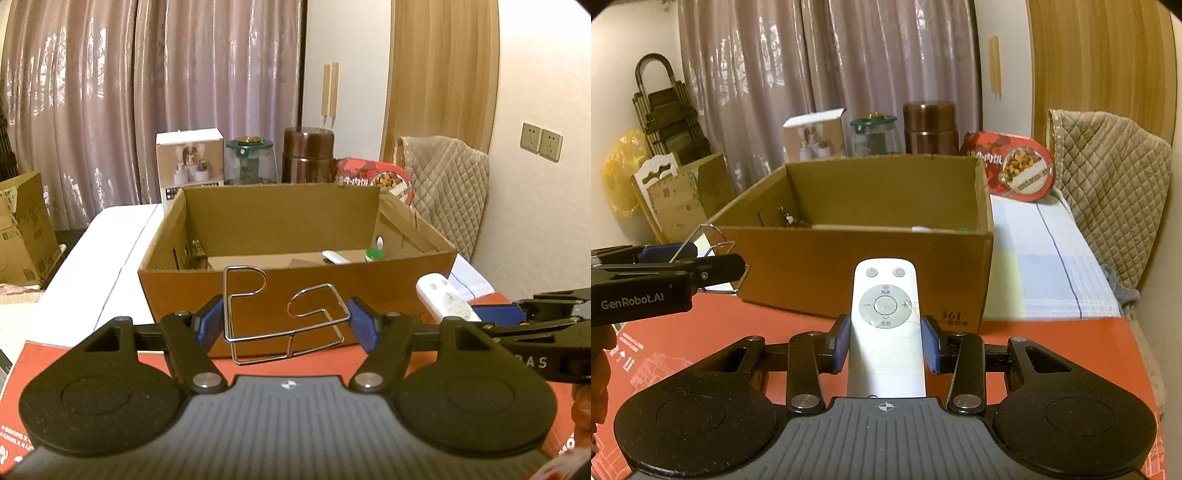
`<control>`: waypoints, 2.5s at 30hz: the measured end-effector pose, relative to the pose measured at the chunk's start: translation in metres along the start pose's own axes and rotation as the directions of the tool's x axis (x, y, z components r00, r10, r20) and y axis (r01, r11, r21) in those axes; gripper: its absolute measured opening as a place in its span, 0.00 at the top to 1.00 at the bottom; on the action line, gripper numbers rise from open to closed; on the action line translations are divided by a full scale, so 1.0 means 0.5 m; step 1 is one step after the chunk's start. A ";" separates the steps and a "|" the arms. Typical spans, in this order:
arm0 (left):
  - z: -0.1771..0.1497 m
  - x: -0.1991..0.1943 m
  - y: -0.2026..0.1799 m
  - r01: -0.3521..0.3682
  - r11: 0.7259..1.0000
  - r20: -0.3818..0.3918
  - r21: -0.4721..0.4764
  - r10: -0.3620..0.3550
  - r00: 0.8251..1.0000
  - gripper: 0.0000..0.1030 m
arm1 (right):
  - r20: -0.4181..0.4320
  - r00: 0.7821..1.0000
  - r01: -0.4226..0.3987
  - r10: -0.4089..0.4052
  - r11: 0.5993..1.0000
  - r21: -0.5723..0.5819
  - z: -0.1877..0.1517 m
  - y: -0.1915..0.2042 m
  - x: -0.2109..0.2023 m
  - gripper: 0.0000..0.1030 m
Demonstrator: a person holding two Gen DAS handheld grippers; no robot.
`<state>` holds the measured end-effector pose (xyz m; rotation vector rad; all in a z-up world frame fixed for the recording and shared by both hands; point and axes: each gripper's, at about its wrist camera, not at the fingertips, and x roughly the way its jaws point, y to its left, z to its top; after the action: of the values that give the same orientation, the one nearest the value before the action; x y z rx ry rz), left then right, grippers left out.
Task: Organize rigid objects
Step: 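Lift and carry the wire rack and white remote with both tools over the box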
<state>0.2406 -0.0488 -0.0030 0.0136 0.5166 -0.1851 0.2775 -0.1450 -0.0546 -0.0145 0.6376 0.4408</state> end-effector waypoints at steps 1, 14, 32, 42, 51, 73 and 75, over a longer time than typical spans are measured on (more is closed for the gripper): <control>0.005 0.000 0.003 -0.002 1.000 0.005 -0.001 0.002 1.000 0.35 | 0.010 1.000 -0.001 0.001 1.000 -0.003 0.006 0.001 -0.003 0.64; 0.087 0.044 0.036 -0.013 1.000 0.060 -0.025 0.015 0.998 0.35 | 0.125 0.992 0.007 -0.012 0.999 0.044 0.115 -0.014 0.021 0.64; 0.118 0.149 0.071 -0.025 0.999 0.004 -0.024 0.025 1.000 0.35 | 0.109 0.994 0.020 -0.023 0.999 0.027 0.168 -0.017 0.124 0.64; 0.129 0.160 0.074 -0.020 1.000 -0.001 -0.012 0.020 1.000 0.35 | 0.110 0.993 0.031 -0.036 0.999 0.039 0.173 -0.027 0.126 0.64; 0.158 0.172 0.097 -0.012 1.000 -0.004 -0.023 0.012 1.000 0.35 | 0.109 0.993 0.034 -0.038 0.999 0.039 0.191 -0.031 0.140 0.64; 0.154 0.274 0.118 0.024 0.999 -0.106 -0.033 -0.028 0.994 0.35 | 0.035 0.998 0.043 -0.046 0.997 0.070 0.198 -0.069 0.224 0.64; 0.149 0.285 0.119 0.023 0.999 -0.122 -0.029 -0.026 0.992 0.35 | 0.029 0.999 0.043 -0.045 0.997 0.069 0.198 -0.072 0.231 0.64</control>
<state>0.4092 -0.0194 -0.0102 -0.0088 0.6422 -0.2022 0.4313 -0.1174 -0.0460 0.0428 0.6208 0.3758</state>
